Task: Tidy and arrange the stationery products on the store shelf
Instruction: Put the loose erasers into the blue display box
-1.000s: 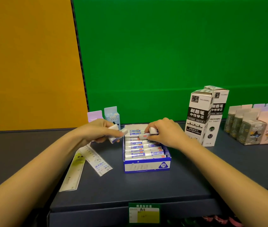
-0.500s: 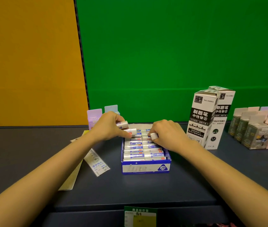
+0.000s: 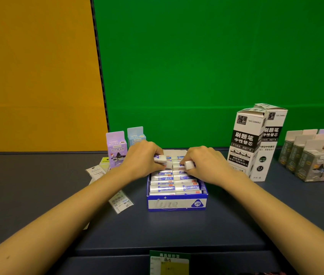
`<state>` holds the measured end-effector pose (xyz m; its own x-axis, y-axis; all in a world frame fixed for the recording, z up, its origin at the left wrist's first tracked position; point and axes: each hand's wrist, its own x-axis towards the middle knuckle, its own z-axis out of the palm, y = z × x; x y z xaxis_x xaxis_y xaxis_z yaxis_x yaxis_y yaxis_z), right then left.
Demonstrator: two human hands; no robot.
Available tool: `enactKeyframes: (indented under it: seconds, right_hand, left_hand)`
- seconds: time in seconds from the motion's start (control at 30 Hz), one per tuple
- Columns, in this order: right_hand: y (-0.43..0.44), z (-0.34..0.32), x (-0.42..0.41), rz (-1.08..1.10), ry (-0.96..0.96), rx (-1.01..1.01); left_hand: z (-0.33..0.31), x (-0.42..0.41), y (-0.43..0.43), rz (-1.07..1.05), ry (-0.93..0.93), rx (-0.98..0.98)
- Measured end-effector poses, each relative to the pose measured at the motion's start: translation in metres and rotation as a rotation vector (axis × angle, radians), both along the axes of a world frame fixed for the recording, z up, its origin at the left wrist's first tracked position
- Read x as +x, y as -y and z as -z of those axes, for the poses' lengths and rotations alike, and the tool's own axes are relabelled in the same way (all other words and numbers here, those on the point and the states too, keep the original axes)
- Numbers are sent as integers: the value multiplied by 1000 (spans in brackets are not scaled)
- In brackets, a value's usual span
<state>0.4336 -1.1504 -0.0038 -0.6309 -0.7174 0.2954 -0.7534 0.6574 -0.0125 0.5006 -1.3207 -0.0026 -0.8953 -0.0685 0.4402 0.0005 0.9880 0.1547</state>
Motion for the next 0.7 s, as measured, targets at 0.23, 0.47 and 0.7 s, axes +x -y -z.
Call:
enactKeyframes:
  seconds: [0.23,0.47,0.7]
  right_hand:
    - [1,1,-1,-5,-3,-10]
    - [1,0,1,-9,5,-6]
    - [-3,-9,0,-82,162,-49]
  left_hand:
    - [4,5,6,88,53,-82]
    - [1,4,13,144,132,-115]
    - [-3,12,16,138,116,127]
